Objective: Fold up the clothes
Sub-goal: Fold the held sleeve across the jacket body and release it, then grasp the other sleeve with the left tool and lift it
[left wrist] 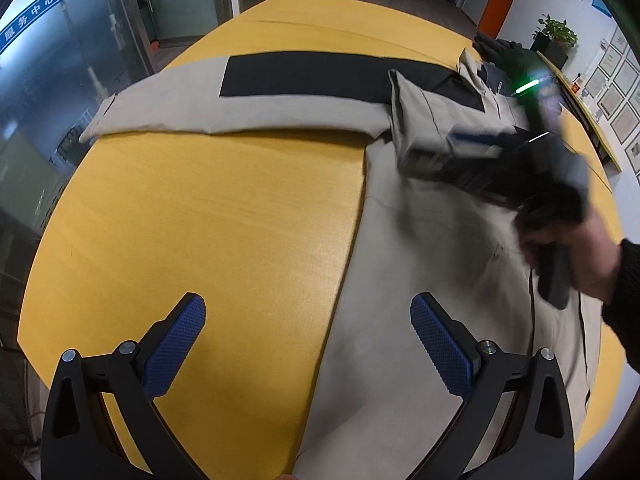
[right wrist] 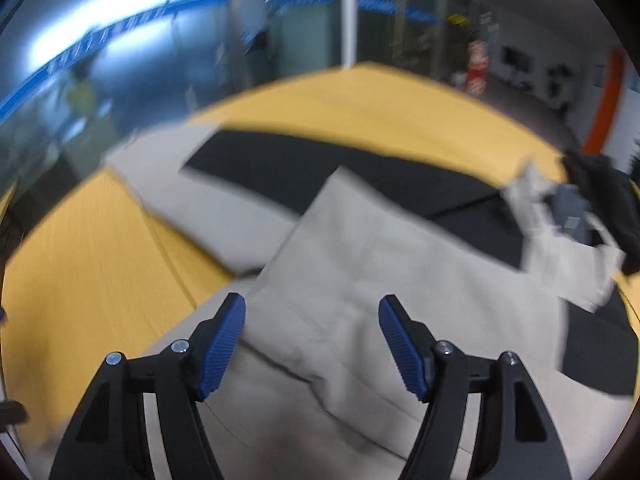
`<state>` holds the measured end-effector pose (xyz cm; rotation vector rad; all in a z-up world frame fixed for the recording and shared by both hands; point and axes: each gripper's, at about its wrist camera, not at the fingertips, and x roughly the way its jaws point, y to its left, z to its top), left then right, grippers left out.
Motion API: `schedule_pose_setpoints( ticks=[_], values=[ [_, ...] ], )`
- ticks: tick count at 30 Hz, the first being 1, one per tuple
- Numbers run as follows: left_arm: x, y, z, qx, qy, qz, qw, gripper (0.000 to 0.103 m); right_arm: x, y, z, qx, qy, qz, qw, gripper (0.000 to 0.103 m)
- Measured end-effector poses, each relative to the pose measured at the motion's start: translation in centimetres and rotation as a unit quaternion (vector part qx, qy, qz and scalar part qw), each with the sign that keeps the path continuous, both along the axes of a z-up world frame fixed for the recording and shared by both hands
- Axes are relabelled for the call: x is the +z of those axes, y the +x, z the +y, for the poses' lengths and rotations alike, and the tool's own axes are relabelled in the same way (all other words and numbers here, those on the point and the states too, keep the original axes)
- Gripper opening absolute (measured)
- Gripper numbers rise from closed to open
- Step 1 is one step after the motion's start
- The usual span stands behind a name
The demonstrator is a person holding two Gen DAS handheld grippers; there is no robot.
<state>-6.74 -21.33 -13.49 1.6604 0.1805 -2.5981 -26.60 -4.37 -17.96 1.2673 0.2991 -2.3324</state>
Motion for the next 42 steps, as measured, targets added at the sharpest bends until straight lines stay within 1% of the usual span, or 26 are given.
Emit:
schedule_pose_setpoints(
  ticks=[3,4,6,7,8,9,10,11,13,16,17,20,23,24,25,26,27,28,29,30,31,33,36,40,42],
  values=[
    [0.3,-1.4,-0.5,0.002,0.009,0.009,0.9999,0.103,-1.3,-0.5,-0.1,-0.009,-0.002,-0.035,0.999,0.067],
    [0.4,-2.3,-1.4,0.012,0.016,0.014,0.9997,0.103,-0.5,-0.3,0.5,-0.02,-0.017,-0.03,0.999,0.065],
    [0.6,-4.2,-3.1,0.031,0.031,0.023,0.9988,0.103,2.6,1.2,2.9,-0.057,-0.054,0.0,0.997,0.067],
    [0.6,-5.4,-4.5,0.049,0.037,0.027,0.9978,0.103,3.8,2.2,4.5,-0.078,-0.066,0.007,0.995,0.074],
    [0.6,-6.8,-6.4,0.073,0.042,0.031,0.9959,0.103,5.1,3.2,6.0,-0.1,-0.078,0.013,0.992,0.078],
    [0.5,-8.2,-8.5,0.1,0.047,0.035,0.9932,0.103,6.4,4.2,7.5,-0.121,-0.09,0.019,0.988,0.082],
    [0.3,-9.4,-10.7,0.13,0.053,0.037,0.9895,0.103,7.6,5.2,9.1,-0.142,-0.102,0.025,0.984,0.082],
    [0.0,-10.8,-13.1,0.161,0.061,0.037,0.9844,0.103,8.3,6.3,10.4,-0.158,-0.101,0.022,0.982,0.083],
    [-1.2,-13.5,-18.1,0.224,0.077,0.023,0.9713,0.103,8.8,8.8,12.8,-0.181,-0.083,0.008,0.98,0.083],
    [-3.5,-16.3,-23.3,0.283,0.077,0.008,0.9561,0.103,9.1,13.0,16.2,-0.217,-0.053,-0.025,0.974,0.083],
    [-4.3,-17.1,-24.7,0.295,0.076,0.002,0.9526,0.103,9.1,14.4,17.1,-0.229,-0.045,-0.035,0.972,0.082],
    [-6.2,-18.8,-27.5,0.313,0.076,-0.013,0.9465,0.101,8.4,18.0,19.0,-0.264,-0.027,-0.061,0.962,0.082],
    [-7.0,-18.9,-28.7,0.333,0.086,-0.009,0.9389,0.099,8.3,19.6,19.4,-0.292,-0.031,-0.067,0.954,0.082],
    [-7.2,-18.9,-28.9,0.335,0.086,-0.006,0.9381,0.089,8.3,20.1,19.5,-0.302,-0.032,-0.068,0.95,0.082],
    [-7.3,-18.8,-29.1,0.338,0.087,-0.002,0.9372,0.076,8.2,20.4,19.5,-0.31,-0.037,-0.072,0.947,0.082],
    [-7.4,-18.8,-29.3,0.34,0.087,0.002,0.9363,0.061,8.1,20.5,19.3,-0.312,-0.041,-0.074,0.946,0.082],
    [-7.5,-18.7,-29.5,0.342,0.088,0.003,0.9357,0.044,7.9,20.4,19.0,-0.311,-0.044,-0.076,0.946,0.082],
    [-7.6,-18.5,-29.7,0.344,0.088,0.002,0.9346,0.036,7.9,20.3,18.6,-0.305,-0.043,-0.076,0.948,0.082],
    [-7.6,-18.3,-30.0,0.35,0.086,0.002,0.9329,0.021,7.9,20.2,18.2,-0.295,-0.041,-0.075,0.952,0.082],
    [-7.7,-18.1,-30.3,0.354,0.09,0.003,0.931,0.012,7.8,20.1,17.8,-0.287,-0.039,-0.074,0.954,0.082],
    [-7.7,-17.8,-30.6,0.357,0.098,0.004,0.929,0.011,7.7,20.0,17.4,-0.279,-0.038,-0.074,0.957,0.082],
    [-7.7,-17.4,-31.2,0.36,0.113,0.009,0.9261,0.003,7.5,20.0,17.1,-0.275,-0.036,-0.077,0.958,0.082],
    [-6.7,-17.0,-31.1,0.348,0.116,0.031,0.9297,0.001,7.4,20.0,17.3,-0.28,-0.039,-0.081,0.956,0.082],
    [-2.5,-17.0,-29.9,0.318,0.133,0.09,0.9345,0.001,7.7,20.0,17.7,-0.278,-0.037,-0.076,0.957,0.082],
    [0.9,-17.2,-27.8,0.287,0.145,0.123,0.9389,0.001,7.7,20.1,18.1,-0.28,-0.04,-0.072,0.956,0.082]
  ],
)
